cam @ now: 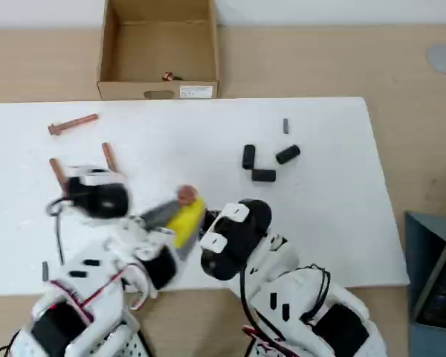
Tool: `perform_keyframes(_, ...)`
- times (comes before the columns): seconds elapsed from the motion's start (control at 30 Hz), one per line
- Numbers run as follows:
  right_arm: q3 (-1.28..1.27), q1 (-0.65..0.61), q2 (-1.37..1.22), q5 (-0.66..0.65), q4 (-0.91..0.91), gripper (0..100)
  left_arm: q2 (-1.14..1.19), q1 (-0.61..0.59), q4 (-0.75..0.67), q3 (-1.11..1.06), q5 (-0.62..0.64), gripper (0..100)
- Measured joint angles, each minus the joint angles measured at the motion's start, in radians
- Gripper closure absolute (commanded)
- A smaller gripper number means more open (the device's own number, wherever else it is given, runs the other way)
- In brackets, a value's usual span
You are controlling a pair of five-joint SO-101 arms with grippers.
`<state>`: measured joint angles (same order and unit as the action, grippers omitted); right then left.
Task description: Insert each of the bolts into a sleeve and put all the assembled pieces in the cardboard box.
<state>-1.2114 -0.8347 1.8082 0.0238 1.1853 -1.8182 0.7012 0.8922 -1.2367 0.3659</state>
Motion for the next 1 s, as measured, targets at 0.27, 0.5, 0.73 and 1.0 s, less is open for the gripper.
perform_keyframes(0.27, -0.003, 0.002, 0.000, 0.000, 0.002, 98.9, -0.006, 0.018, -0.009, -0.049, -0.064, 97)
perform_keyframes(0.5, 0.000, -0.003, 0.000, -0.003, 0.000, 98.9, -0.003, -0.049, -0.002, -0.064, -0.066, 80)
perform_keyframes(0.73, 0.000, -0.002, 0.000, -0.003, 0.000, 98.9, 0.000, -0.126, -0.002, -0.043, -0.066, 80)
perform_keyframes(1.0, 0.000, -0.002, 0.000, -0.003, 0.000, 98.9, -0.003, -0.170, 0.081, 0.117, -0.066, 89)
